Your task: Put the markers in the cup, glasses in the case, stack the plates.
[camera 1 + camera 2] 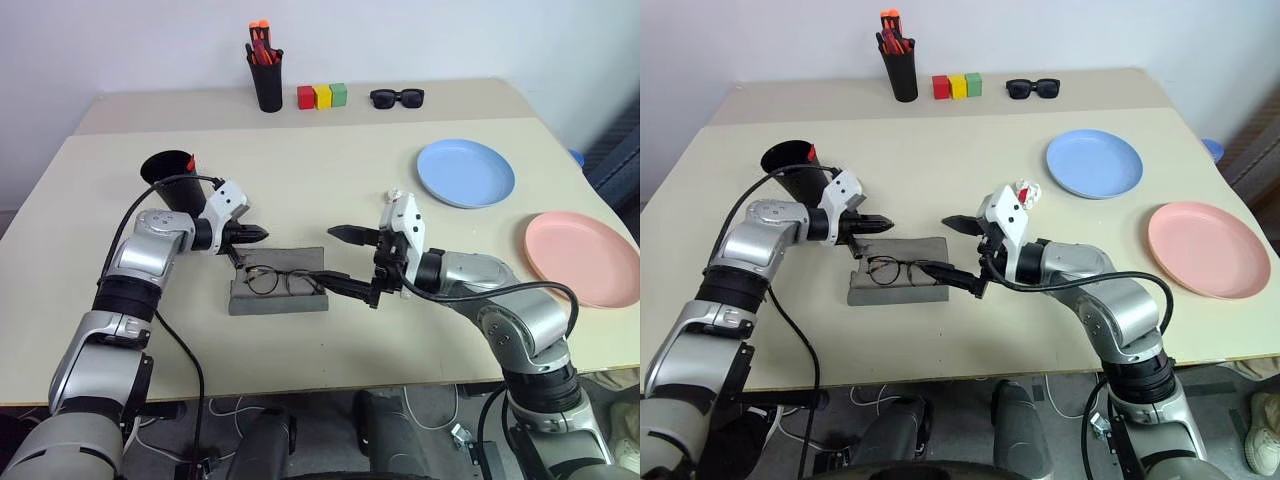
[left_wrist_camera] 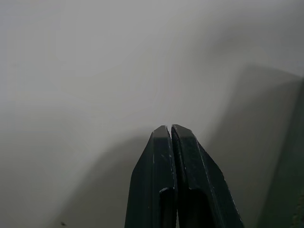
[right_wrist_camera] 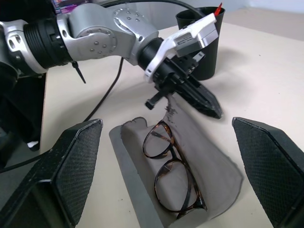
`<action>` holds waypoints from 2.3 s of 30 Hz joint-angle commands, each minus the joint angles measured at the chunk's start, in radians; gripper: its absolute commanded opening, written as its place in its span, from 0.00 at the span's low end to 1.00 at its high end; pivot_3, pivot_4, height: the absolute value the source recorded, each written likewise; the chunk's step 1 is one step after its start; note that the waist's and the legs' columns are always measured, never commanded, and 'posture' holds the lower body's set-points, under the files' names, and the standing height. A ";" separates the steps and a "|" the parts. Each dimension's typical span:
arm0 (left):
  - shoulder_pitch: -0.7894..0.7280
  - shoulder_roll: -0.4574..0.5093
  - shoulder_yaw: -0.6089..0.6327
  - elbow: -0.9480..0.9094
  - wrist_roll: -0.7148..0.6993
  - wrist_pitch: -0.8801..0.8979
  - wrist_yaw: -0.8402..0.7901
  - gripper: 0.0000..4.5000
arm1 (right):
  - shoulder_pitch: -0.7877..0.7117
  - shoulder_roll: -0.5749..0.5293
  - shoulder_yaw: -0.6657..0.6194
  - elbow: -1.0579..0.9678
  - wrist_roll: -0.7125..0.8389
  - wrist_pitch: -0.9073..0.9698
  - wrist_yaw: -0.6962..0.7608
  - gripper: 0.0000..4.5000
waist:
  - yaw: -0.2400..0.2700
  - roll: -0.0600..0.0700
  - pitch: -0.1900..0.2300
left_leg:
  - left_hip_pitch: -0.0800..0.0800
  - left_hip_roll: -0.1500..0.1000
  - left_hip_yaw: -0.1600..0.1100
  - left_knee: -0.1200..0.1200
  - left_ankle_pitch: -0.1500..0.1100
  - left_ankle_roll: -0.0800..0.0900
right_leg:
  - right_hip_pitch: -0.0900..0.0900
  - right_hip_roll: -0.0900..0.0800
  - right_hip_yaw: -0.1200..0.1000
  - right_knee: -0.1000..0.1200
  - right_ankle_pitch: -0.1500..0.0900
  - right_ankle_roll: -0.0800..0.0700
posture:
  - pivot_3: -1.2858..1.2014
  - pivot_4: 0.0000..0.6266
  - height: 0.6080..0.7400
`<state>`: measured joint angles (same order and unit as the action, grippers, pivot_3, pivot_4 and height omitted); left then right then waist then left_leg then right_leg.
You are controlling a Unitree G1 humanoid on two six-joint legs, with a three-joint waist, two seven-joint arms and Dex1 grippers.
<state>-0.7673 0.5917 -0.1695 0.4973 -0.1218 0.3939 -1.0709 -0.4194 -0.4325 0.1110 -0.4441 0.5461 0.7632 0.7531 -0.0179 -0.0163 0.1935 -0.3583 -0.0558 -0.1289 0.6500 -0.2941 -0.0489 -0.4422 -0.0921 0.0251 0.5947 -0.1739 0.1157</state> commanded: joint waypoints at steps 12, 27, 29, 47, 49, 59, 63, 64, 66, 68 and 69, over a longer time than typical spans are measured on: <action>0.180 0.094 0.007 -0.398 -0.103 0.056 -0.191 0.01 | -0.015 -0.010 0.023 0.005 -0.032 -0.057 0.000 1.00 | 0.000 0.000 0.000 | 0.000 0.000 0.000 0.000 0.000 0.000 | 0.000 0.000 0.000 0.000 0.000 0.000 | 0.52 0.24 1.00; 0.322 0.162 -0.035 -0.624 -0.148 0.114 -0.238 0.01 | -0.045 -0.007 0.031 0.046 -0.060 -0.087 -0.001 1.00 | 0.000 0.000 0.000 | 0.001 0.000 0.000 0.000 0.000 0.000 | 0.000 0.000 0.000 0.000 0.000 0.000 | 0.52 0.24 1.00; 0.325 0.157 -0.034 -0.620 -0.148 0.112 -0.227 0.01 | -0.046 -0.007 0.032 0.049 -0.066 -0.092 -0.004 1.00 | 0.000 0.000 0.000 | 0.001 0.000 0.000 0.000 0.000 0.000 | 0.000 0.000 0.000 0.000 0.000 0.000 | 0.52 0.24 1.00; 0.110 0.053 0.284 -0.527 -0.526 0.346 -0.169 0.87 | -0.046 -0.213 -0.243 0.307 -0.283 -0.168 -0.237 1.00 | 0.006 0.000 0.000 | 0.000 0.000 0.000 -0.001 0.000 0.000 | 0.001 0.000 0.000 -0.001 0.000 0.000 | 0.52 0.24 1.00; 0.109 0.048 0.285 -0.526 -0.541 0.338 -0.173 1.00 | -0.020 -0.262 -0.277 0.332 -0.309 -0.147 -0.264 1.00 | 0.004 0.000 0.000 | 0.000 0.000 0.000 0.000 0.000 0.000 | 0.001 0.000 0.000 -0.001 0.000 0.000 | 0.52 0.24 1.00; 0.119 0.042 0.240 -0.519 -0.492 0.193 -0.202 1.00 | 0.124 -0.338 -0.386 0.339 -0.397 0.086 -0.409 1.00 | 0.004 0.000 0.000 | 0.001 0.000 0.002 0.000 0.000 0.000 | 0.001 0.000 0.001 -0.001 0.000 -0.001 | 0.52 0.24 1.00; 0.114 0.046 0.220 -0.508 -0.474 0.155 -0.210 1.00 | 0.167 -0.340 -0.381 0.373 -0.413 0.110 -0.413 1.00 | 0.004 0.000 0.000 | 0.001 0.000 0.002 0.001 0.000 0.000 | 0.001 0.000 0.002 -0.001 0.000 -0.001 | 0.52 0.24 1.00; 0.115 0.046 0.216 -0.509 -0.469 0.145 -0.210 1.00 | 0.167 -0.339 -0.381 0.388 -0.424 0.114 -0.426 1.00 | 0.003 0.000 0.000 | 0.001 0.000 0.002 0.001 0.000 0.000 | 0.002 0.000 0.002 -0.001 0.000 -0.001 | 0.52 0.24 1.00; 0.115 0.045 0.214 -0.515 -0.472 0.151 -0.205 1.00 | 0.162 -0.325 -0.410 0.413 -0.402 0.144 -0.424 0.87 | 0.002 0.000 0.000 | 0.001 0.000 0.003 0.001 0.000 0.000 | 0.002 0.000 0.002 -0.001 0.000 0.000 | 0.52 0.24 1.00; 0.118 0.050 0.212 -0.523 -0.470 0.151 -0.200 1.00 | 0.162 -0.322 -0.417 0.428 -0.399 0.158 -0.425 0.70 | 0.003 0.000 0.000 | 0.002 0.000 0.003 0.000 0.000 0.000 | 0.002 0.000 0.002 -0.001 0.000 0.000 | 0.52 0.24 1.00; 0.122 0.053 0.211 -0.523 -0.466 0.144 -0.200 1.00 | 0.157 -0.317 -0.420 0.435 -0.397 0.166 -0.428 0.59 | 0.003 0.000 0.000 | 0.002 0.000 0.003 0.001 0.000 0.000 | 0.002 0.000 0.002 -0.001 0.000 0.000 | 0.52 0.24 1.00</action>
<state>-0.6373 0.6267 0.0303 -0.0017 -0.5948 0.5590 -1.2723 -0.2517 -0.7537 -0.2810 -0.0146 0.1458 0.9126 0.3379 -0.0153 -0.0160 0.1937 -0.3567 -0.0557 -0.1263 0.6507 -0.2941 -0.0488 -0.4398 -0.0922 0.0268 0.5937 -0.1740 0.1153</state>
